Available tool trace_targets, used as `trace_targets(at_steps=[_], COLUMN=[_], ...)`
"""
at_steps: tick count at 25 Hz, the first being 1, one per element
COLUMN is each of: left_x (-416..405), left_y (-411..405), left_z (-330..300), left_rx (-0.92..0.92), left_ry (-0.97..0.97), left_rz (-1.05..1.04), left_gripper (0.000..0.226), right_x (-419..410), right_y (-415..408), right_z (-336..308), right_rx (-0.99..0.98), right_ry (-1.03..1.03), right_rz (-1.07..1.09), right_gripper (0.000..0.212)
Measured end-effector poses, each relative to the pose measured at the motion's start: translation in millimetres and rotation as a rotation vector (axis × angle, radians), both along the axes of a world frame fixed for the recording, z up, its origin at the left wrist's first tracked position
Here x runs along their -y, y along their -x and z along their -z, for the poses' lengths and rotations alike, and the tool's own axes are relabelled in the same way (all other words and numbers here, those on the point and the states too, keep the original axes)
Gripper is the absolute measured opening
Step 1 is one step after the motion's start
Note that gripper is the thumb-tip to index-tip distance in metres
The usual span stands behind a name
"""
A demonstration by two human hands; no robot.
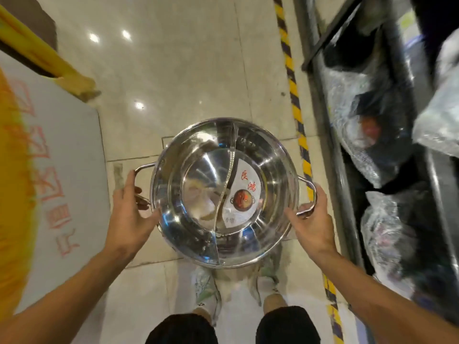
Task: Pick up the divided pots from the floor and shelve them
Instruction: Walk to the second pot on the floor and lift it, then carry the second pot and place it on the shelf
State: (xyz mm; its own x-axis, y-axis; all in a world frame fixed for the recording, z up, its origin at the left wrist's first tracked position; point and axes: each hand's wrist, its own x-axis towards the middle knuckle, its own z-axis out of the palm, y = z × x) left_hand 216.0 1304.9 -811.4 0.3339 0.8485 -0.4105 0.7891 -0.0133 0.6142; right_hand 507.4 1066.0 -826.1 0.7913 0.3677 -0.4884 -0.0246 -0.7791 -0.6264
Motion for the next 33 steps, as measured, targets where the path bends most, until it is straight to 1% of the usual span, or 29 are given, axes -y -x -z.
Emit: trace_targets(at_steps=[3,5,9,12,16,19,23,25,27,29,33], left_x=[-13.8,-12.9,16.1,55.9,128.7,198.3,282.8,324.0,364.4,402.0,462.8], left_y=[7.2,16.1,40.0,53.6,69.8,87.6,96.7,95.5,93.6,94.3,99.8], left_z=[-128.7,-193.8,-286.6,-337.3,-369.7,-388.5,-409.8,-413.7,-415.3,-412.5,-403.5], left_rx=[0.139,0.192,0.239,0.266,0.304,0.321,0.395,0.404,0.414,0.438,0.481], left_ry=[-0.086,-0.108,-0.139,-0.133,-0.135,-0.135,-0.095,-0.084,-0.057,-0.038,0.050], left_rz=[0.087,0.133,0.209,0.299,0.382,0.490,0.681,0.796,0.913,1.065,1.249], left_gripper=[0.105,0.106,0.108,0.106,0.104,0.106,0.105,0.103,0.103,0.104,0.105], right_x=[9.3,26.5,80.1,141.9,231.8,317.3,431.3,484.8,534.6,575.1,623.4], right_y=[17.7,32.3,71.1,107.3,156.9,203.6,270.3,307.4,351.2,398.3,497.3], right_z=[-125.6,-192.8,-296.6,-348.6,-382.7,-395.9,-412.7,-420.6,-425.4,-433.2,-450.7], right_rx=[0.031,0.054,0.118,0.168,0.227,0.256,0.287,0.286,0.314,0.336,0.376], right_ry=[-0.141,-0.193,-0.289,-0.295,-0.285,-0.290,-0.202,-0.153,-0.146,-0.108,-0.022], right_rz=[0.051,0.071,0.106,0.155,0.215,0.315,0.472,0.597,0.694,0.776,0.959], right_gripper=[0.092,0.093,0.091,0.091,0.087,0.088,0.090,0.092,0.094,0.096,0.092])
